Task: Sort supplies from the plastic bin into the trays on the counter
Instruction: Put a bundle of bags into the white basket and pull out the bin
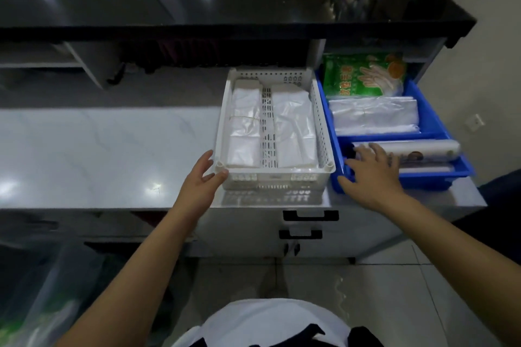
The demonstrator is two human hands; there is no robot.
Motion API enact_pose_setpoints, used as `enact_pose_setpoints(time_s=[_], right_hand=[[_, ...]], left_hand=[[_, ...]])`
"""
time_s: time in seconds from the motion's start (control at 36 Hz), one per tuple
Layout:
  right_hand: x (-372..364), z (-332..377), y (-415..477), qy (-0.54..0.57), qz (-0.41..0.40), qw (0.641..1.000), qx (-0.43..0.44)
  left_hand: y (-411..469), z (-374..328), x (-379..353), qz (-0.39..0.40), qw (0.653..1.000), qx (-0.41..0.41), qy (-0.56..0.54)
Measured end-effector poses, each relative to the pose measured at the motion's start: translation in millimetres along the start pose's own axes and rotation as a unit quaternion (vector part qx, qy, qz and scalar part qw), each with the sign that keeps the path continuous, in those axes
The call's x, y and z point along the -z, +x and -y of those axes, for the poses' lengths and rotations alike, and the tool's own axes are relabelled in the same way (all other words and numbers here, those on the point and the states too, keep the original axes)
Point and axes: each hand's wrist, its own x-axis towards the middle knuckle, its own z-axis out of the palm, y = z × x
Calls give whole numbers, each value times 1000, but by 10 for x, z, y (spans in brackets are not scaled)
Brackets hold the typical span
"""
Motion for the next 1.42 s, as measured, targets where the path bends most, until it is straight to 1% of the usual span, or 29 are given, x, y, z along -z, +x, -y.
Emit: enact_pose_setpoints(time_s=[0.14,0.22,0.33,0.44,0.56,0.64,0.72,0.83,0.89,0.97,1.03,1.08,1.17,1.22,1.33,1.42], right_hand=[[-48,197,-207,5,-45,997,-56],[-40,303,-197,18,-37,995,-86],[-31,394,-157,32,-24,994,-100],[9,475,-128,31,-7,992,-120],[100,511,-174,12,27,990,-135],[202,708,-262,24,8,992,-121],[343,1124,-400,56,-32,995,-74],[496,1977,-693,160,-69,983,47],[502,2464,-880,203,-81,969,119],[373,3165,-1184,249,-91,940,216],[191,3576,-1378,261,-64,926,266],[-43,3919,-1538,258,-14,917,302],[-393,4332,-1748,219,101,913,329],[-562,4559,-1879,198,151,900,358],[-707,4973,-2030,158,204,867,427],[-759,5271,-2011,134,239,853,444]], left_hand=[[128,0,-38,22,1000,14,-17],[149,-7,-24,35,999,7,0],[177,-18,5,60,998,1,16],[175,-26,51,72,997,5,20],[139,-63,120,102,994,0,35],[18,-94,277,113,992,-11,52],[-216,-71,548,113,988,-47,98],[-686,125,1104,83,973,-100,189],[-951,279,1429,40,968,-106,223],[-1335,590,1889,-65,960,-93,257],[-1589,853,2146,-127,954,-56,267],[-1830,1144,2362,-167,948,-6,272],[-2155,1568,2603,-190,936,72,289],[-2360,1801,2718,-202,933,112,277],[-2701,2145,2861,-237,926,179,235],[-2851,2347,2940,-263,919,227,185]])
